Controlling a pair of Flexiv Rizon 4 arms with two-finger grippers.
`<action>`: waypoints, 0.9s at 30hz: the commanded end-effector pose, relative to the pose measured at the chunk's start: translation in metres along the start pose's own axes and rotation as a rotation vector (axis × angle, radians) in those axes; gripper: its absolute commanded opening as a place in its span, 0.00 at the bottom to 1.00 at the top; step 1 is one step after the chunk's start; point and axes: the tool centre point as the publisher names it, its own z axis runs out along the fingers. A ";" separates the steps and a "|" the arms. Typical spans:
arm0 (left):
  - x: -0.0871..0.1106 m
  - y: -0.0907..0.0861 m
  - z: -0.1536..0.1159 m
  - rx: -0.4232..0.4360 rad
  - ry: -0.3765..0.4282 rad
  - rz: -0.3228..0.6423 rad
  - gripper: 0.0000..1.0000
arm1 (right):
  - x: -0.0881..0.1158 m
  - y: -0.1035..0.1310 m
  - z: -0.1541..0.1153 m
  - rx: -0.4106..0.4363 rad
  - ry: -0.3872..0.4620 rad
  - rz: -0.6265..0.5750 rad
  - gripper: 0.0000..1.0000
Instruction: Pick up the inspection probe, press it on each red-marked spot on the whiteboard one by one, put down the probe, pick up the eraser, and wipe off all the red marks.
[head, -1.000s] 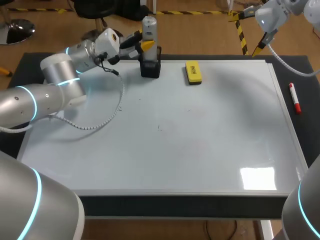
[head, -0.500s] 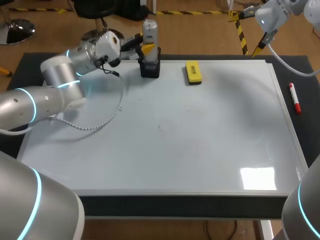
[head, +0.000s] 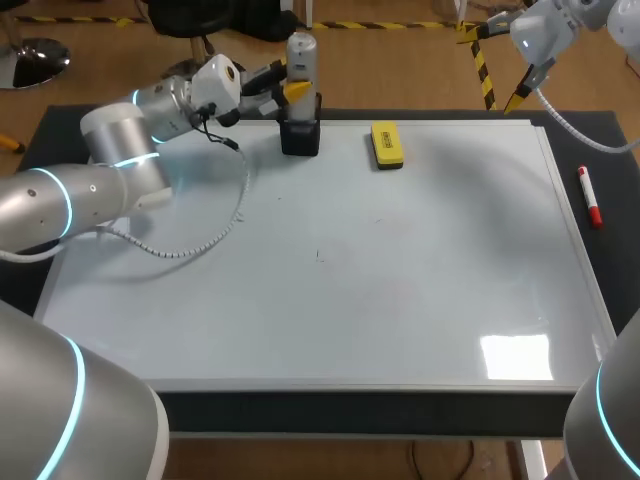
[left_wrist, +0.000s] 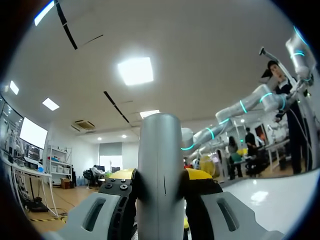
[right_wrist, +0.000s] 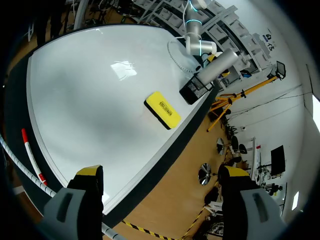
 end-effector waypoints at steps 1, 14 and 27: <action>-0.003 -0.001 0.000 0.003 0.009 0.003 0.00 | -0.001 -0.001 -0.001 0.000 0.006 -0.002 1.00; -0.006 -0.009 0.006 -0.006 0.018 0.012 0.00 | -0.001 -0.001 -0.001 0.000 0.006 -0.002 1.00; -0.008 -0.010 0.007 -0.010 0.013 0.002 0.00 | -0.001 -0.001 -0.001 0.000 0.006 -0.002 1.00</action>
